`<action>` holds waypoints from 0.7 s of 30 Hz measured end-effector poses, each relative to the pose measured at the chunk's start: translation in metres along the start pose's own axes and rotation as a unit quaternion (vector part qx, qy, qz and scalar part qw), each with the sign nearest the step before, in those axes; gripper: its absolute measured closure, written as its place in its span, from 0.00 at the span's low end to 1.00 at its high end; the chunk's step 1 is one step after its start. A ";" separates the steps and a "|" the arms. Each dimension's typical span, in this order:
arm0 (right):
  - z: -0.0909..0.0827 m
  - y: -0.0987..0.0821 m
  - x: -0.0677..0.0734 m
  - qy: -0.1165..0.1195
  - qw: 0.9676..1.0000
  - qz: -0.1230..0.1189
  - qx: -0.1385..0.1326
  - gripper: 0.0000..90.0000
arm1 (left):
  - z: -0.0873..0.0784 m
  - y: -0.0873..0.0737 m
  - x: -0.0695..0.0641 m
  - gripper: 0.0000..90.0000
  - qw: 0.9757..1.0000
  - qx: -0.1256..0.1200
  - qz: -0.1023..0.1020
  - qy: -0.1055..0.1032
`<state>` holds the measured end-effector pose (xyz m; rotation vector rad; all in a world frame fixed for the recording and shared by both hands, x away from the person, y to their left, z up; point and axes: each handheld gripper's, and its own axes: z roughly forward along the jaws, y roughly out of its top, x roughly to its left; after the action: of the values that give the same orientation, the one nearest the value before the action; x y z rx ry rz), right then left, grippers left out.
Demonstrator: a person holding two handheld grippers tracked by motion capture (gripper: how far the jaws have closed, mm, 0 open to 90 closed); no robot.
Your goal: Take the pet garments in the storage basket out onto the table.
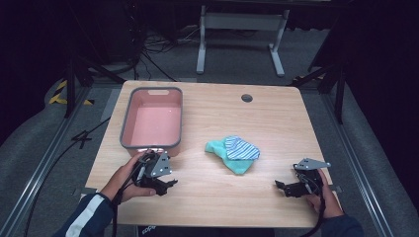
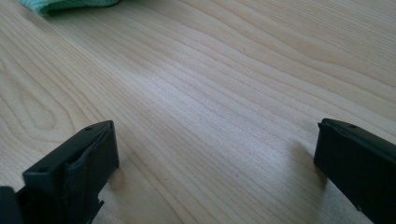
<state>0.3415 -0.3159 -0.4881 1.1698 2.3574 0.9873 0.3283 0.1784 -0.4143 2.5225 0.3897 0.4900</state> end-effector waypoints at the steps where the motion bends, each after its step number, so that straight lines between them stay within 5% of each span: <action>1: 0.000 0.000 0.000 0.000 1.000 0.001 0.000 0.00 | 0.001 -0.008 0.000 0.25 1.000 0.004 -0.005 -0.002; 12: 0.000 0.000 0.000 0.000 1.000 0.000 0.000 0.00 | 0.003 -0.052 0.004 0.24 0.999 0.034 -0.033 0.006; 21: 0.000 0.000 0.000 0.000 1.000 0.001 0.000 0.00 | 0.002 -0.080 0.010 0.21 0.997 0.025 -0.076 0.011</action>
<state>0.3414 -0.3159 -0.4881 1.1716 2.3568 0.9872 0.3239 0.2467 -0.4574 2.5140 0.6030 0.4539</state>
